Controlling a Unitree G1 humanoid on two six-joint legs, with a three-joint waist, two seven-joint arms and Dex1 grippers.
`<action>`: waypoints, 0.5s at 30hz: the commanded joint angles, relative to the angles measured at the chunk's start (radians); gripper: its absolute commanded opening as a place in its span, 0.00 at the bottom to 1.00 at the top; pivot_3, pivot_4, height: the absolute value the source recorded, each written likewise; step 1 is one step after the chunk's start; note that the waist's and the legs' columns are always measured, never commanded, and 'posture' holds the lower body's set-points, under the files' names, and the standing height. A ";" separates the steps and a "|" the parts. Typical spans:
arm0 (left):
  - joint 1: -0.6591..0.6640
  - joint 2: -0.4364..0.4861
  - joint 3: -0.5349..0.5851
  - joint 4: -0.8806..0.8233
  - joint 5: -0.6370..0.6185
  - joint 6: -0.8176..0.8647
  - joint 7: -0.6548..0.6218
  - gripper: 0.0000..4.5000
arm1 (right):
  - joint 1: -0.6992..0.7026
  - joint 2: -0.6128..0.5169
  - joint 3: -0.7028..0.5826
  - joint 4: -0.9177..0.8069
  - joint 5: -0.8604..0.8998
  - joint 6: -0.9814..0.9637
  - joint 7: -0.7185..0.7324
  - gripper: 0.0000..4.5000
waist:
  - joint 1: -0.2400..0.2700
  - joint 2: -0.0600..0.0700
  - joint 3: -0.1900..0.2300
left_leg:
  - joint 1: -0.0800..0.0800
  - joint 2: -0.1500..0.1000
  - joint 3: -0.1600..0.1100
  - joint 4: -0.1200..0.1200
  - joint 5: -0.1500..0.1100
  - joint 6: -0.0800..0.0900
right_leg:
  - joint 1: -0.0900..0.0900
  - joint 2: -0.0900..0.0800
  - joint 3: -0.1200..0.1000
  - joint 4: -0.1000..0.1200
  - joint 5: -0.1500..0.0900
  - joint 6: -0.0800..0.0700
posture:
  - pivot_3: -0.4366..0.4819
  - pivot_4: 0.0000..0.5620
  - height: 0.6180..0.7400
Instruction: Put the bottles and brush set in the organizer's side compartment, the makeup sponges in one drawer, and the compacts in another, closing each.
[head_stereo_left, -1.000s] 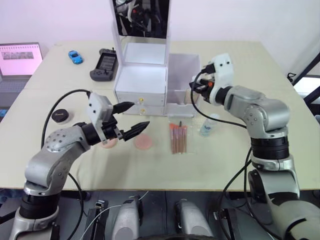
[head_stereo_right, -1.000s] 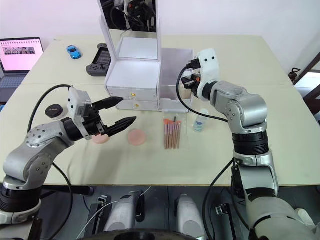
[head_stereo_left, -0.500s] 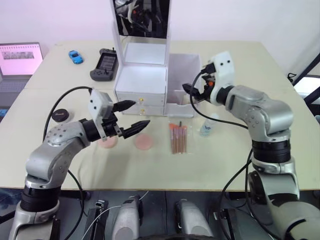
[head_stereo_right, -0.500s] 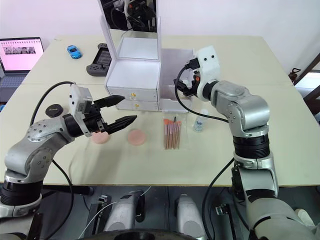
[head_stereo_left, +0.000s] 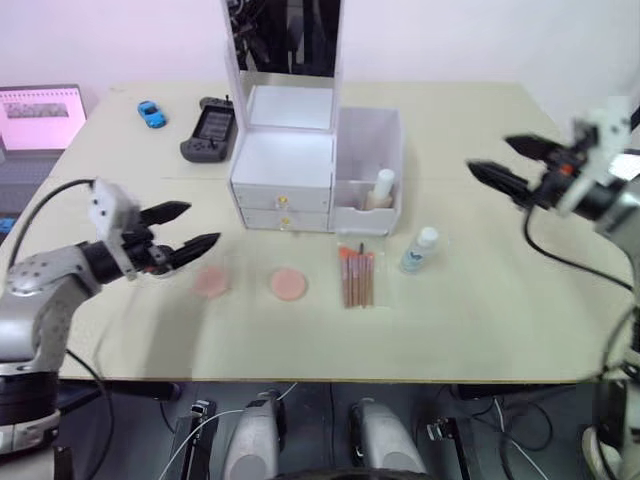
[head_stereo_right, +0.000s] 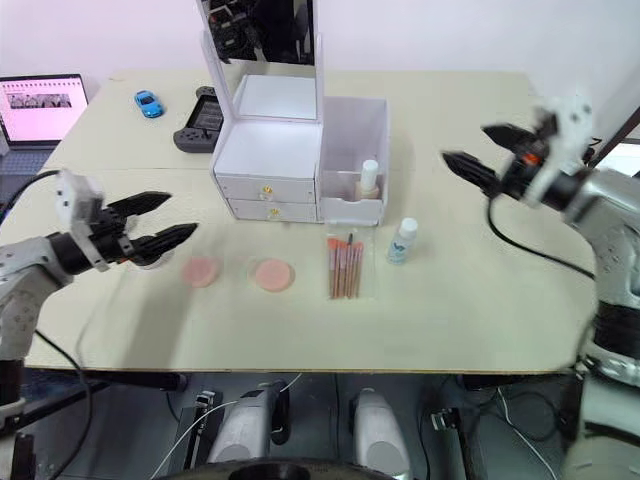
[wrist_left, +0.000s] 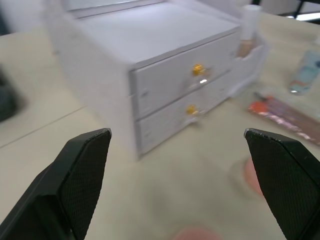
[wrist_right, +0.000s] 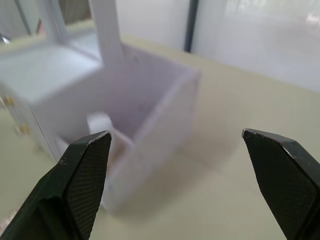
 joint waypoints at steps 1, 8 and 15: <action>0.017 0.063 0.121 0.115 0.048 -0.110 -0.018 1.00 | 0.111 -0.027 -0.119 0.153 -0.041 -0.201 0.059 0.98 | 0.000 0.000 0.000 | 0.000 0.000 0.000 0.000 0.000 0.000 | 0.000 0.000 0.000 0.000 0.000 0.000 | 0.48 0.27 0.99; 0.110 0.118 0.231 0.351 0.093 -0.238 -0.072 1.00 | 0.271 -0.030 -0.147 0.340 -0.105 -0.427 0.089 0.98 | -0.011 0.002 -0.001 | 0.002 0.000 0.003 -0.002 0.000 0.000 | -0.001 -0.001 0.001 0.000 0.000 -0.001 | 0.48 0.27 0.99; 0.108 0.115 0.266 0.400 0.078 -0.260 -0.066 1.00 | 0.299 -0.024 -0.142 0.338 -0.096 -0.443 0.077 0.98 | -0.012 0.001 -0.002 | 0.003 0.001 0.003 -0.002 0.000 0.000 | 0.001 -0.002 0.001 0.000 -0.001 -0.002 | 0.48 0.27 0.99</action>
